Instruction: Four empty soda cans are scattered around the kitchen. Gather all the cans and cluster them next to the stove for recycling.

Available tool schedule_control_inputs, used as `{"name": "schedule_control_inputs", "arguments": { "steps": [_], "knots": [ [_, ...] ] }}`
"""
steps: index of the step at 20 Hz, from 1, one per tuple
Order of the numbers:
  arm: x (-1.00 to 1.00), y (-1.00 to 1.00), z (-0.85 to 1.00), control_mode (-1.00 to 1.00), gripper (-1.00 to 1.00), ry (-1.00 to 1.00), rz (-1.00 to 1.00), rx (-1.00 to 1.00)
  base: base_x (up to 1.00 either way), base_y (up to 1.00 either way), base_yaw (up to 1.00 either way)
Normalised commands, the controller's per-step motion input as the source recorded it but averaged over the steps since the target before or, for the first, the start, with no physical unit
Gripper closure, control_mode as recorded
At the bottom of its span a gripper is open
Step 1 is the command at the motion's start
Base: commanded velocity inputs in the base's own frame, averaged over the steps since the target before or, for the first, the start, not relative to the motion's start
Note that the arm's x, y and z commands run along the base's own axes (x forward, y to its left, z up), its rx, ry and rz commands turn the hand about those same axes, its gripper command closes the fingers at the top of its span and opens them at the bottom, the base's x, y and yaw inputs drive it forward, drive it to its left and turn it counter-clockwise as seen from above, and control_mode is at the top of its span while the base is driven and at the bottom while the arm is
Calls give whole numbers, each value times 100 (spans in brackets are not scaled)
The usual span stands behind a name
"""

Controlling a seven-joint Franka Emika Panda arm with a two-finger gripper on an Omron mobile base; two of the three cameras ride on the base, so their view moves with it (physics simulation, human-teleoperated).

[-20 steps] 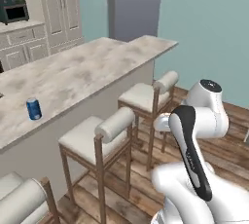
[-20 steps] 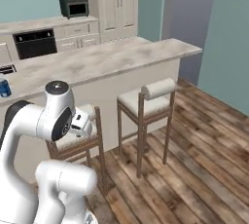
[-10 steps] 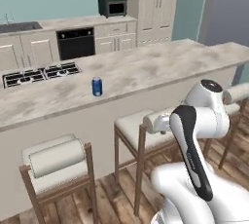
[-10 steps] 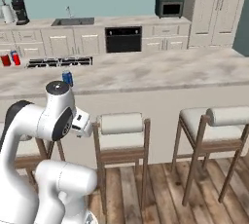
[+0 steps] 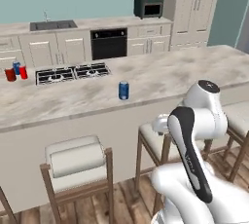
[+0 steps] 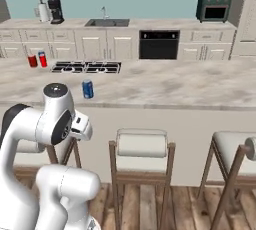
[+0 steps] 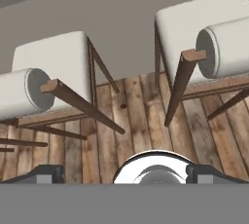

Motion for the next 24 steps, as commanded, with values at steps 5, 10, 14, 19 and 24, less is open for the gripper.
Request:
{"name": "schedule_control_inputs", "arguments": {
  "steps": [5,10,14,19,24],
  "knots": [
    [0,0,0,100,-100,0,0,0,60,-24,19],
    [0,0,0,100,-100,0,0,0,35,-17,21],
    [0,0,0,100,-100,0,0,0,19,-13,17],
    [0,0,0,100,-100,0,0,0,32,-16,13],
    [0,0,0,100,-100,0,0,0,38,-17,9]
  ]
}}
